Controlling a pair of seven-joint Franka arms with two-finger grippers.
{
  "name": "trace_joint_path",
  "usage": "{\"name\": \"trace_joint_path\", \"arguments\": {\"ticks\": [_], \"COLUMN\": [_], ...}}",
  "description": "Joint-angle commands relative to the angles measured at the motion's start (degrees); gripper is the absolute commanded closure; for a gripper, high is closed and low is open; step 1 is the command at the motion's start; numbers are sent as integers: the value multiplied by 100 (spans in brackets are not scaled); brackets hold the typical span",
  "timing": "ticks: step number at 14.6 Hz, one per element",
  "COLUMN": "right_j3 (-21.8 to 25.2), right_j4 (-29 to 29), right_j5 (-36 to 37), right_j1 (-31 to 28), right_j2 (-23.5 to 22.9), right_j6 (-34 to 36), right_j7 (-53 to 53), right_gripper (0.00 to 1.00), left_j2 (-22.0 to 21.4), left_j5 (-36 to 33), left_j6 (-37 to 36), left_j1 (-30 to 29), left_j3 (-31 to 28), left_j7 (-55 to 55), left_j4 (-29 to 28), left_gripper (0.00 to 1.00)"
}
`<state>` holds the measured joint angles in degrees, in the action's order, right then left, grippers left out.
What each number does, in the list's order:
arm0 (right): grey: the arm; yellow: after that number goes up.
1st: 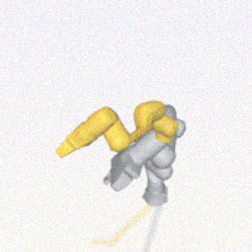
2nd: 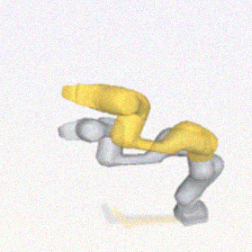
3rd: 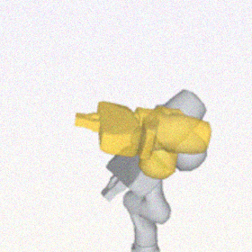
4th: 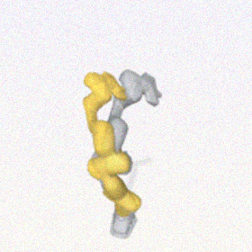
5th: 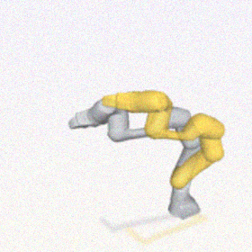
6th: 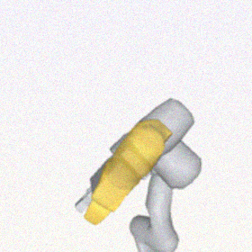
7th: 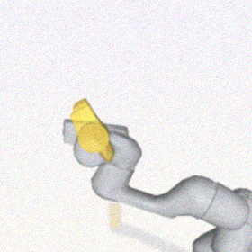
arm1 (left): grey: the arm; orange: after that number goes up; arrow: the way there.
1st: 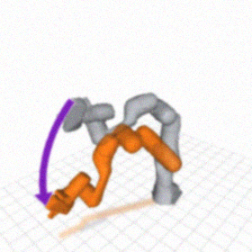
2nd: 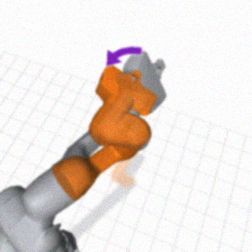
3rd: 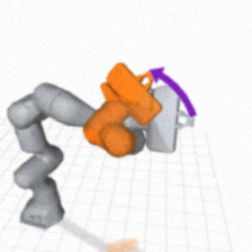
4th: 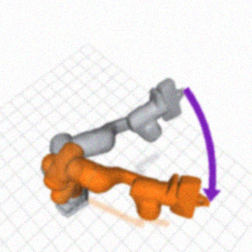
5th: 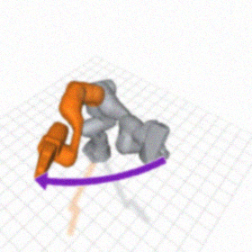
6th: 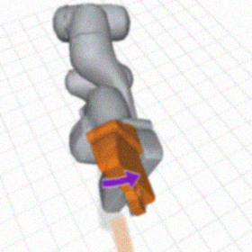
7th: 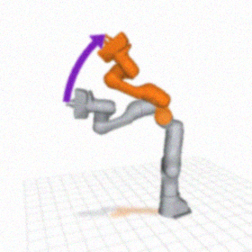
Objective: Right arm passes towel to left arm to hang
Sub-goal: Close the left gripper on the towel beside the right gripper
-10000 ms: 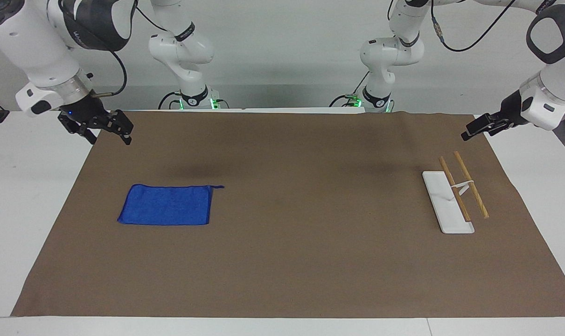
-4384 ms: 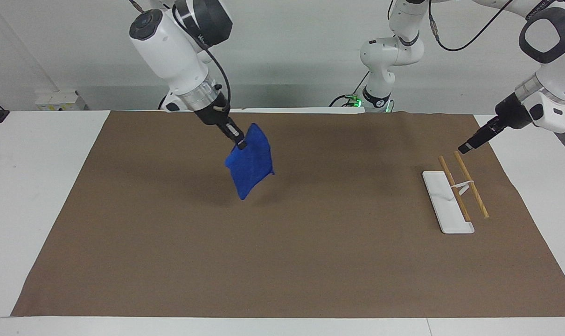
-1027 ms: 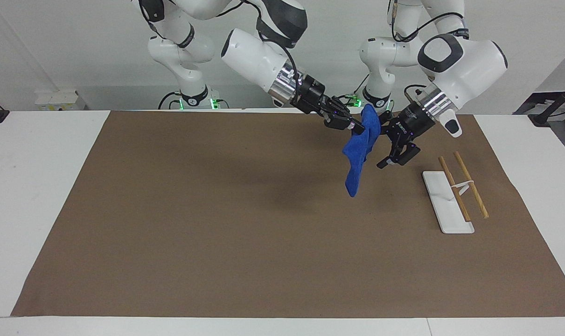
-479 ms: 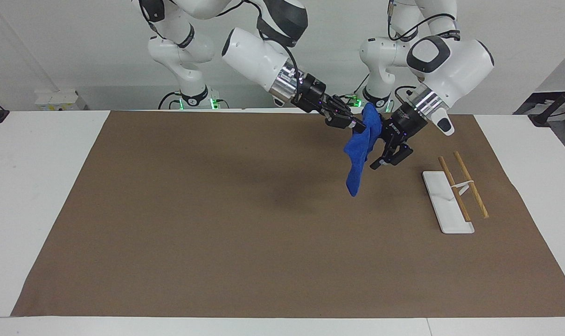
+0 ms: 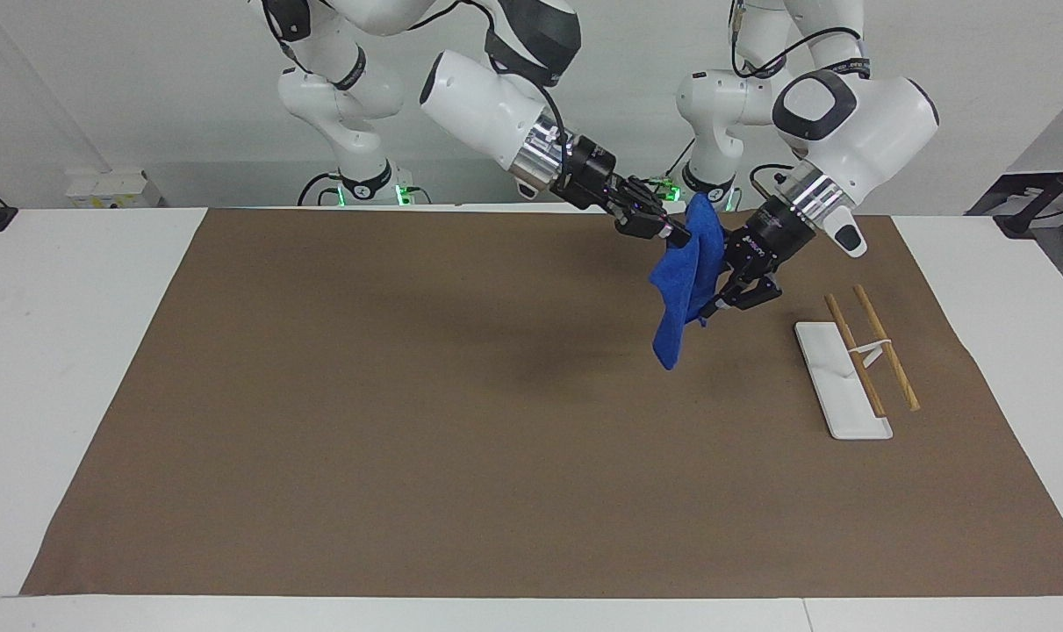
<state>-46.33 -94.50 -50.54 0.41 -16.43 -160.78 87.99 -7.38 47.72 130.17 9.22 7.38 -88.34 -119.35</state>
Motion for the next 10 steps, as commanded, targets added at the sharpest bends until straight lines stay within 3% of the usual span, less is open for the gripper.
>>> {"name": "trace_joint_path", "arguments": {"ticks": [1, 6, 9, 10], "right_j3": [-122, -122, -122, -122], "right_j4": [63, 63, 63, 63], "right_j5": [-52, -44, -44, -44], "right_j1": [-85, -85, -85, -85], "right_j2": [-54, -54, -63, -63], "right_j6": [-32, -23, -14, -14], "right_j7": [-80, -80, -89, -80], "right_gripper": [100, 100, 100, 100], "left_j2": [-1, 96, 105, 148], "left_j5": [71, 9, 0, -52], "left_j6": [61, 70, 43, 35], "left_j1": [-52, -201, -236, -236], "left_j3": [10, 1, 1, 1], "left_j7": [36, 159, 176, 176], "left_j4": [-123, -53, 0, 70], "left_gripper": [57, 72, 98, 100]}}
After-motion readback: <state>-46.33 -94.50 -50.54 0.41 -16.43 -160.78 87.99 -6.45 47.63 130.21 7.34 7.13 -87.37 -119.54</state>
